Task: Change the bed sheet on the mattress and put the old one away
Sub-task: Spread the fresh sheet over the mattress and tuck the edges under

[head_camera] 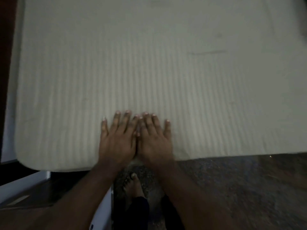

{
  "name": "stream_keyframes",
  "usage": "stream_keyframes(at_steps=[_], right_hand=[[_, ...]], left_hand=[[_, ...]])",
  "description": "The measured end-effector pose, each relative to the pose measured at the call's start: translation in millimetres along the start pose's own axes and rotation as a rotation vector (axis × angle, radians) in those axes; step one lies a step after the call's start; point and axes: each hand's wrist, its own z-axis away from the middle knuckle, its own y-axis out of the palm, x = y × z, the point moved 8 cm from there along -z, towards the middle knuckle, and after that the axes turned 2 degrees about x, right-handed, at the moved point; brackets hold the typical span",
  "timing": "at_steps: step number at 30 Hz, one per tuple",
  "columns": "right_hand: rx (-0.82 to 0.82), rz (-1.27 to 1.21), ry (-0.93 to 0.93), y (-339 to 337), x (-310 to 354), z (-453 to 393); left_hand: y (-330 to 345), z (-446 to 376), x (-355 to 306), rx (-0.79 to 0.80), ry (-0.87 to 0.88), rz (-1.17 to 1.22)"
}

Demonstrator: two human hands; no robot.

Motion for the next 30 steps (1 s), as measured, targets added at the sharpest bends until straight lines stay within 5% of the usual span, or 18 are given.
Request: stream_keyframes(at_steps=[3,8,10,15,18,25,27,30], right_hand=[[0.020,0.048,0.006,-3,-57,23],[-0.005,0.168,0.467,-50,-275,91],[-0.046,0.144,0.584,-64,-303,93],[-0.114,0.086,0.090,-45,-187,31],[-0.025,0.082,0.011,-34,-210,24],[-0.039,0.107,0.672,-92,-463,93],[-0.075,0.047,0.800,-99,-448,76],[-0.143,0.082,0.353,-77,-308,6]], left_hand=[[6,26,25,0.036,-0.068,-0.027],[-1,45,31,0.074,-0.144,-0.032],[0,34,7,0.095,-0.158,-0.018],[7,-29,-123,0.063,0.095,-0.043],[19,-44,-138,0.083,0.104,-0.066],[8,-16,-21,0.108,-0.126,-0.026],[0,2,35,0.119,-0.277,-0.006],[-12,8,83,0.111,-0.418,0.012]])
